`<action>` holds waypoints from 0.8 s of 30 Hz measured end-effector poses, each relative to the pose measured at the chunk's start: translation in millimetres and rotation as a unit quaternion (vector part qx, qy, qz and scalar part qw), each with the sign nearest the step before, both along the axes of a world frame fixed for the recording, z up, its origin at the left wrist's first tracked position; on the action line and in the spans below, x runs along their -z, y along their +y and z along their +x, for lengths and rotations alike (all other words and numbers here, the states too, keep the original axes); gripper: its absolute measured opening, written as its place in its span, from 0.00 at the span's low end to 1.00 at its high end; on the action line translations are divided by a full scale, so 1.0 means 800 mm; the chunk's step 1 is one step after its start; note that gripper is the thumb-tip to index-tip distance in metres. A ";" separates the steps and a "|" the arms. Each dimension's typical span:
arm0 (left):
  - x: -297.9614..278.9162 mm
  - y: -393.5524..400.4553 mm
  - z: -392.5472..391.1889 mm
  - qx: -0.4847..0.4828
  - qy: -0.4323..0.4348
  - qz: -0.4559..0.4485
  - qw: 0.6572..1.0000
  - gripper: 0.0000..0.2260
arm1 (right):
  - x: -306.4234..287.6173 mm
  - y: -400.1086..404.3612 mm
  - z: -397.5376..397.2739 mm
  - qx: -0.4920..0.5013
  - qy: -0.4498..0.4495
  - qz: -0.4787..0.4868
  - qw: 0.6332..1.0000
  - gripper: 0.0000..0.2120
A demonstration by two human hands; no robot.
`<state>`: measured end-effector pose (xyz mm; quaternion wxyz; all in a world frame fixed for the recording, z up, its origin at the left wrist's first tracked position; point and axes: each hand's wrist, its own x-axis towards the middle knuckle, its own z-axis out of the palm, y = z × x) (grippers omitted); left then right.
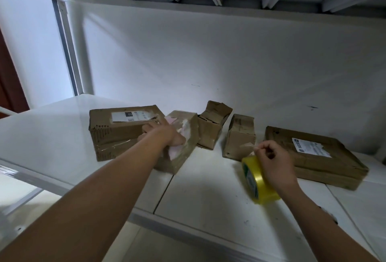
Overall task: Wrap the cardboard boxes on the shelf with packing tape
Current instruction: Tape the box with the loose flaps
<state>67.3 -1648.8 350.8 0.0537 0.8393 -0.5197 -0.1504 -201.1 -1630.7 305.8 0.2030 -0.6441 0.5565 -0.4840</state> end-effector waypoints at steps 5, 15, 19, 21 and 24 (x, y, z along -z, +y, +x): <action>-0.030 -0.009 0.003 -0.039 0.084 -0.023 0.995 0.50 | -0.005 -0.006 0.014 -0.062 0.082 0.010 0.995 0.07; -0.122 -0.004 0.038 -0.016 0.106 -0.065 0.992 0.15 | -0.016 -0.025 0.000 -0.115 0.097 0.046 0.988 0.07; -0.120 -0.048 0.048 -0.068 0.165 -0.149 0.973 0.37 | -0.018 -0.034 0.001 -0.121 0.104 0.066 0.985 0.07; -0.105 -0.074 0.036 -0.096 0.062 -0.240 0.964 0.39 | -0.019 -0.036 -0.002 -0.108 0.108 0.070 0.986 0.06; -0.077 -0.099 0.013 -0.103 0.016 -0.357 0.928 0.34 | -0.017 -0.037 -0.009 -0.109 0.098 0.073 0.987 0.06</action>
